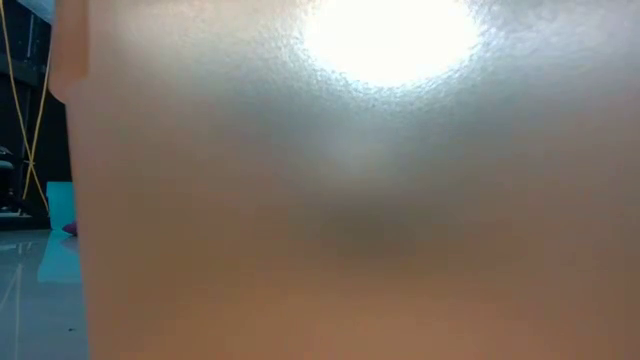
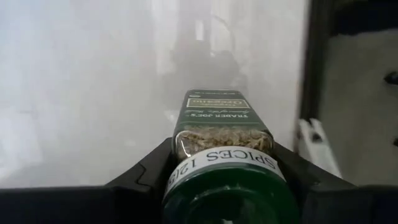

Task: Sort spices by type
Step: Put the left green seasoning bottle into the orange bin

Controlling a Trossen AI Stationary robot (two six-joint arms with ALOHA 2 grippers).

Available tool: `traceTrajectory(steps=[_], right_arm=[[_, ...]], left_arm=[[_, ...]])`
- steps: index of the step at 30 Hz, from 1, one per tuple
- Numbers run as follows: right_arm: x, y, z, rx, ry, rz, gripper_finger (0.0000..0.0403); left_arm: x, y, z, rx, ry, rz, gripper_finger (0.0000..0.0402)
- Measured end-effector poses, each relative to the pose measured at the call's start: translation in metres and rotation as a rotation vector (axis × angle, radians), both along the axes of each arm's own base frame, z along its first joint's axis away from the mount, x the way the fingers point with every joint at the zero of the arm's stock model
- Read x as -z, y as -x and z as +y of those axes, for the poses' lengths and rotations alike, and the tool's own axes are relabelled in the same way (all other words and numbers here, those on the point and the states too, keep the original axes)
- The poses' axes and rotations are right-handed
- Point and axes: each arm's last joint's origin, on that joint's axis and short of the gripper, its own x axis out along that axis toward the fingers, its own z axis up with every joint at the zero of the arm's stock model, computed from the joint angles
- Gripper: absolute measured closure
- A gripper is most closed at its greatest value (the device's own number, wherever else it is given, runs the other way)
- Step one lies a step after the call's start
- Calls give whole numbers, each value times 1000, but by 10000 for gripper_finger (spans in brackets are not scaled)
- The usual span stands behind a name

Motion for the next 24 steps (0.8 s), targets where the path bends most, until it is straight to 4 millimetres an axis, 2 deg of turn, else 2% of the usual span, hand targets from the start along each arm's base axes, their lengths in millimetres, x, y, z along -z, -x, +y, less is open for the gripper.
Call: traceTrajectory(steps=[2, 6, 9, 13, 17, 21, 24], right_arm=[[0, 0, 0, 0, 0, 0, 402], [0, 0, 0, 0, 0, 0, 402], [0, 0, 0, 0, 0, 0, 402], [0, 0, 0, 0, 0, 0, 402], [0, 0, 0, 1, 0, 0, 402], [0, 0, 0, 0, 0, 3, 402], [1, 1, 0, 2, -1, 8, 402]], left_arm=[[-12, -9, 20, -11, -51, -28, 238], [-43, -40, 81, -80, -177, -203, 238], [-70, -77, 129, -154, -165, -360, 238], [-97, -129, 170, -83, -69, -519, 238], [-102, -177, 180, 91, -122, -517, 238], [-87, -218, 162, 263, -143, -416, 238], [-71, -237, 146, 360, -125, -341, 238]])
